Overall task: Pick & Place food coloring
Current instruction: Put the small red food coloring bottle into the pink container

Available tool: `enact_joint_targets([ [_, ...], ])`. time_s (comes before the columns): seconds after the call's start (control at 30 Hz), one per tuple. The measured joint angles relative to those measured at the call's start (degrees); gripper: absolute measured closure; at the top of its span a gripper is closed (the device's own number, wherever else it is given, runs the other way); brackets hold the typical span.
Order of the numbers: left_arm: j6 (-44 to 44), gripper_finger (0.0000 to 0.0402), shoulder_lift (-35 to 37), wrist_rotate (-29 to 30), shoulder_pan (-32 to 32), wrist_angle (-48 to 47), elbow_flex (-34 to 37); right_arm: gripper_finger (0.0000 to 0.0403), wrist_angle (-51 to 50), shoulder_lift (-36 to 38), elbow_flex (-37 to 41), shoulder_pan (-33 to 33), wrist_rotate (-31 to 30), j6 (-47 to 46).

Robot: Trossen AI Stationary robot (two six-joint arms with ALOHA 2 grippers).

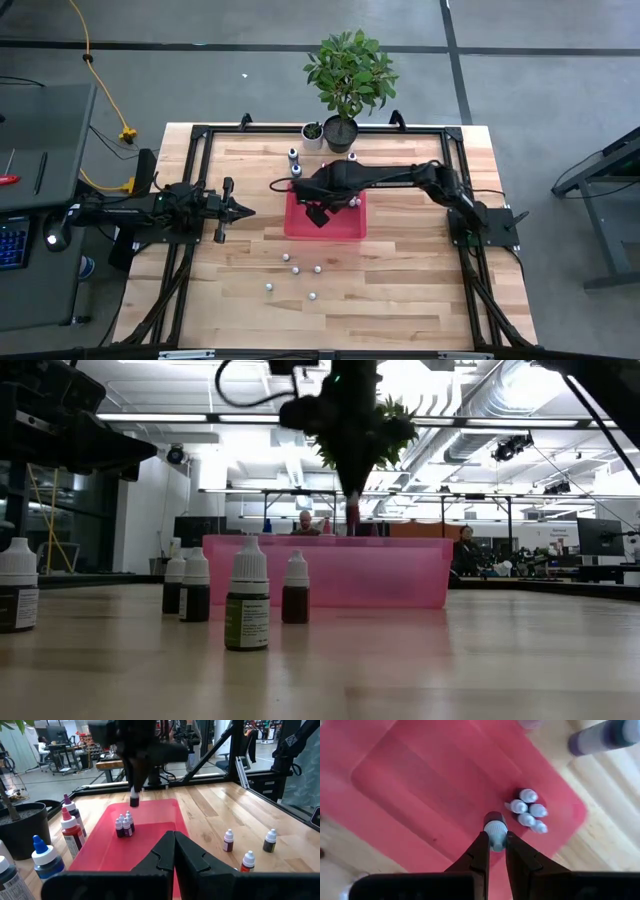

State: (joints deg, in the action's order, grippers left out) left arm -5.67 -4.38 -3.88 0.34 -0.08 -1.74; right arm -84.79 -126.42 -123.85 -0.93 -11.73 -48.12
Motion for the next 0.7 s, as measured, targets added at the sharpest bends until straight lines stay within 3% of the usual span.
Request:
enact_joint_targets([
  [0.37,0.0,0.0401,0.01,0.0,0.02,0.0,-0.01,0.037,4.96,-6.7,0.0,-2.9,2.32,-2.94],
  [0.7,-0.01,0.0401,0.0,0.0,0.01,0.0,0.0,0.037,5.02,-8.47,-0.02,-5.6,2.8,-5.78],
])
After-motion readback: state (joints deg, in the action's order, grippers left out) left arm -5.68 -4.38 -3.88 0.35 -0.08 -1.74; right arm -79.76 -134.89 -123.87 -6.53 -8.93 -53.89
